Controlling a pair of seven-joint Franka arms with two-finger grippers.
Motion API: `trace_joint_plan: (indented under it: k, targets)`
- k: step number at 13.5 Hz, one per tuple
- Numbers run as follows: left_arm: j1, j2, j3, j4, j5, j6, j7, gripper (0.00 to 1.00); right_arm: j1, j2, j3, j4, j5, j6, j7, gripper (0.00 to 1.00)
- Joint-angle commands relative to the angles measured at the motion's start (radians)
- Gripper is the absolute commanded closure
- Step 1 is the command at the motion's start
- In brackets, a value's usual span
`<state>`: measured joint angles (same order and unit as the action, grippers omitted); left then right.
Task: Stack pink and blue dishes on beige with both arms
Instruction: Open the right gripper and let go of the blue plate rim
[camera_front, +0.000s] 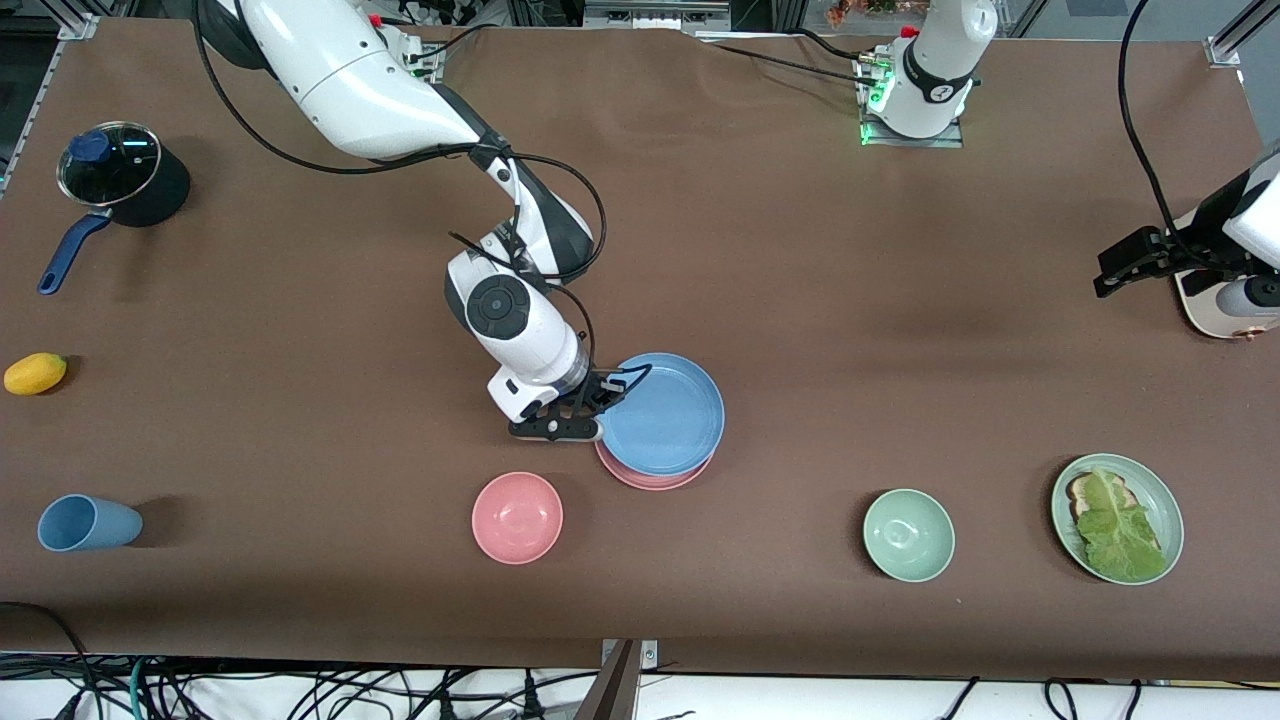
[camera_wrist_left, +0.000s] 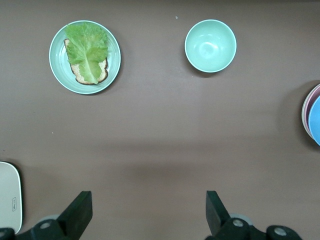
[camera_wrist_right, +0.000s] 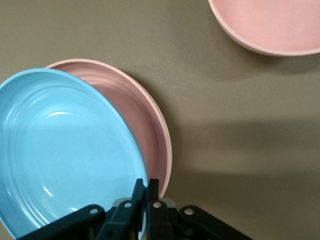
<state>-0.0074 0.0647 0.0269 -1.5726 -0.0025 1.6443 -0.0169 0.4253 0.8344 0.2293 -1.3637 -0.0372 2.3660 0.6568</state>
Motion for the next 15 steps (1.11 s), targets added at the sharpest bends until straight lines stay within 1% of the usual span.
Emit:
trace_joint_plan:
  k: [1, 5, 7, 15]
  targets:
    - [-0.009, 0.012, 0.007, 0.016, -0.007, -0.001, 0.021, 0.0, 0.007, 0.011, -0.005, 0.029, -0.013, -0.001, 0.014, 1.0]
    - [-0.022, 0.02, 0.007, 0.016, -0.005, -0.001, 0.028, 0.0, -0.008, 0.005, -0.005, 0.032, -0.009, 0.001, 0.009, 1.0]
    - [-0.026, 0.02, 0.007, 0.016, -0.004, -0.001, 0.044, 0.0, -0.02, 0.012, -0.005, 0.038, -0.009, 0.037, 0.0, 1.0]
    - [-0.026, 0.02, 0.007, 0.016, -0.004, -0.001, 0.057, 0.0, -0.017, 0.025, -0.004, 0.038, -0.006, 0.076, 0.01, 1.0]
